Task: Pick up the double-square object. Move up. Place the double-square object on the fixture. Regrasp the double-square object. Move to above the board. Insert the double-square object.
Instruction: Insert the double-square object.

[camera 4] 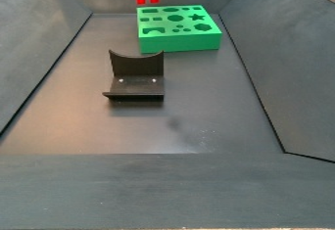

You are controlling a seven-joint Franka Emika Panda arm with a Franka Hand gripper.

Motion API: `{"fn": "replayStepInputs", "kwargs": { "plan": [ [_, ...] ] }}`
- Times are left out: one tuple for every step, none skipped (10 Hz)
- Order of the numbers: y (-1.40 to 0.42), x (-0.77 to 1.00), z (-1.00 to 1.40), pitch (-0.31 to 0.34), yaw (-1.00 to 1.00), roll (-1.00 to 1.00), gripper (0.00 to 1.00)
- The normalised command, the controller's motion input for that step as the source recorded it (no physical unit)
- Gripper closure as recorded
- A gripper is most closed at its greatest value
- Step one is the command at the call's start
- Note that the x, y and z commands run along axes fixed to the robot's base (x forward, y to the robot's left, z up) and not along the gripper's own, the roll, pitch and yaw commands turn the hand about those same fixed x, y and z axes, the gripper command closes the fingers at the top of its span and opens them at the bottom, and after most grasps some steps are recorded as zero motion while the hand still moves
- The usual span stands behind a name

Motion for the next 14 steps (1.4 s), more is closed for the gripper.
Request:
{"fn": "replayStepInputs", "kwargs": {
  "plan": [
    [0.0,0.0,-0.03,0.0,0.0,0.0,1.0],
    [0.0,0.0,-0.06,0.0,0.0,0.0,1.0],
    [0.0,0.0,-0.09,0.0,0.0,0.0,1.0],
    [0.0,0.0,-0.12,0.0,0.0,0.0,1.0],
    [0.0,0.06,-0.13,0.0,0.0,0.0,1.0],
    [0.0,0.06,-0.14,0.0,0.0,0.0,1.0],
    [0.0,0.08,-0.1,0.0,0.0,0.0,1.0],
    [0.0,0.15,-0.08,0.011,0.0,0.0,1.0],
    [0.0,0.12,-0.09,0.006,0.0,0.0,1.0],
    [0.0,0.12,-0.13,0.0,0.0,0.0,1.0],
    [0.0,0.22,-0.15,0.011,0.0,0.0,1.0],
    [0.0,0.15,-0.17,0.0,0.0,0.0,1.0],
    [0.0,0.11,-0.22,0.009,0.0,0.02,1.0],
    [0.0,0.06,-0.27,0.011,0.0,0.05,1.0]
  ]
}}
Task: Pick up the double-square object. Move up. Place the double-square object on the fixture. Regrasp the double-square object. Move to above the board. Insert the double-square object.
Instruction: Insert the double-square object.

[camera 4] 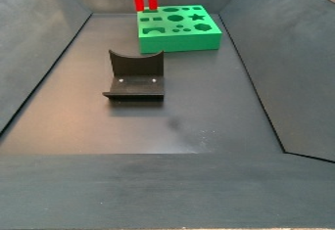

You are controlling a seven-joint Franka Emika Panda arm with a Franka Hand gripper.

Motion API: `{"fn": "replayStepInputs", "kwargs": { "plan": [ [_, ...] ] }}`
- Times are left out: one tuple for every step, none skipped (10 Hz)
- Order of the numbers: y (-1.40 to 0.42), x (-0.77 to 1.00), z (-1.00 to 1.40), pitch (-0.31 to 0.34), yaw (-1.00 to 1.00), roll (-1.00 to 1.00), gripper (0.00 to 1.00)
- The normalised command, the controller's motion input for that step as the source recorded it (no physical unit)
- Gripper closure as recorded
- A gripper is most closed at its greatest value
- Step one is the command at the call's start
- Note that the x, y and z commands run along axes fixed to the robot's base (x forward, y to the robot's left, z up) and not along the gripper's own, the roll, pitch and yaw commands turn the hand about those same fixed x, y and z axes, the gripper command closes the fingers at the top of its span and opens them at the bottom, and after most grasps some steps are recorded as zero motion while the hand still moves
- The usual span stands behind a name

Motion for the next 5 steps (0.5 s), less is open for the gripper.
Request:
{"fn": "replayStepInputs", "kwargs": {
  "plan": [
    [0.0,0.0,-0.31,0.02,0.0,0.07,1.0],
    [0.0,0.0,-0.29,0.0,0.0,0.0,1.0],
    [0.02,-0.06,-0.31,0.0,0.0,0.0,1.0],
    [0.0,-0.07,-0.35,0.0,0.0,0.0,1.0],
    [0.0,-0.09,-0.39,0.0,0.0,0.0,1.0]
  ]
}}
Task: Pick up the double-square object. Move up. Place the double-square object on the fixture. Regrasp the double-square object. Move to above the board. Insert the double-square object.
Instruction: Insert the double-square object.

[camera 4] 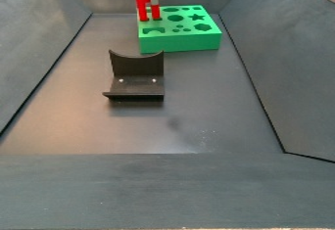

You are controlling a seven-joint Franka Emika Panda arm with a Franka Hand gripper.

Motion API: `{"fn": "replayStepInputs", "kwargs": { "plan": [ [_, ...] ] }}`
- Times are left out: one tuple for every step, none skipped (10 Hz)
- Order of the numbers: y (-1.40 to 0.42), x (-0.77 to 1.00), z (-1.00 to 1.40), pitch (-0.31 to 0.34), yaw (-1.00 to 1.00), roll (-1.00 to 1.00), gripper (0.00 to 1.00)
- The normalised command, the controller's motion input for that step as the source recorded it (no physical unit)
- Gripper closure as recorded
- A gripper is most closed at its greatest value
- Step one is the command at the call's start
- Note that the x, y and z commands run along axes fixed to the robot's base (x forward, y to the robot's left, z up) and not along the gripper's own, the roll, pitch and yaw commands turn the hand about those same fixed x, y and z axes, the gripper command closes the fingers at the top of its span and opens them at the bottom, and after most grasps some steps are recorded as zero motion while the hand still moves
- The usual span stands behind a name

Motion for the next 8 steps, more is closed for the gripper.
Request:
{"fn": "replayStepInputs", "kwargs": {
  "plan": [
    [0.0,-0.12,-0.41,-0.001,-0.02,0.0,1.0],
    [0.0,-0.13,-0.44,0.0,-0.04,0.0,1.0],
    [0.08,-0.13,-0.48,-0.024,-0.06,0.0,1.0],
    [0.2,-0.29,-0.51,-0.05,-0.08,0.0,1.0],
    [0.17,-0.27,-0.47,-0.034,-0.08,0.0,1.0],
    [0.09,-0.32,-0.37,-0.017,-0.09,0.0,1.0],
    [0.0,-0.23,-0.24,-0.003,-0.1,0.0,1.0],
    [-0.09,0.0,-0.17,-0.006,-0.07,0.0,1.0]
  ]
}}
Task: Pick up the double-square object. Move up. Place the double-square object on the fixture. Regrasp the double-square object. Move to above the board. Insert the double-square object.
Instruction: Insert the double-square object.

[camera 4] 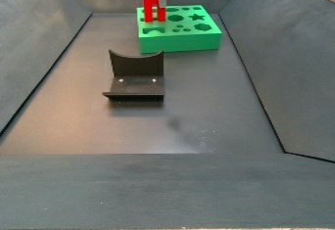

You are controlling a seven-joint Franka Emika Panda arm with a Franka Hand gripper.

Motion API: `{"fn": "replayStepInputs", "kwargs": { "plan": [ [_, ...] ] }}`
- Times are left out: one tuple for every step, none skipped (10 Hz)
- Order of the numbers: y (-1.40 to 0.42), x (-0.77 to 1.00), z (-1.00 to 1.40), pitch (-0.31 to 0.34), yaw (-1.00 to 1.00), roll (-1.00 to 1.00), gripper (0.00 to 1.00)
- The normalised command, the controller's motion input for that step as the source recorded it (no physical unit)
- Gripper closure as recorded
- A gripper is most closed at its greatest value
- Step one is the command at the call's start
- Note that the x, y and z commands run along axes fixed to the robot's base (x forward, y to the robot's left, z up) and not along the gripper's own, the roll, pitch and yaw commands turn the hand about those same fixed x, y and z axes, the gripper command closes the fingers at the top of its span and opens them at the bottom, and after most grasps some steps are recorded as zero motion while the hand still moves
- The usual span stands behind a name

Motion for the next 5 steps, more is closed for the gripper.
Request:
{"fn": "replayStepInputs", "kwargs": {
  "plan": [
    [-0.16,0.23,-0.29,-0.019,-0.02,0.0,1.0],
    [-0.05,0.39,-0.38,0.0,0.0,0.01,1.0],
    [0.0,0.43,-0.39,0.0,0.0,0.0,1.0],
    [0.0,0.34,-0.33,0.0,0.0,0.0,1.0],
    [0.0,0.11,-0.26,0.001,0.0,0.0,1.0]
  ]
}}
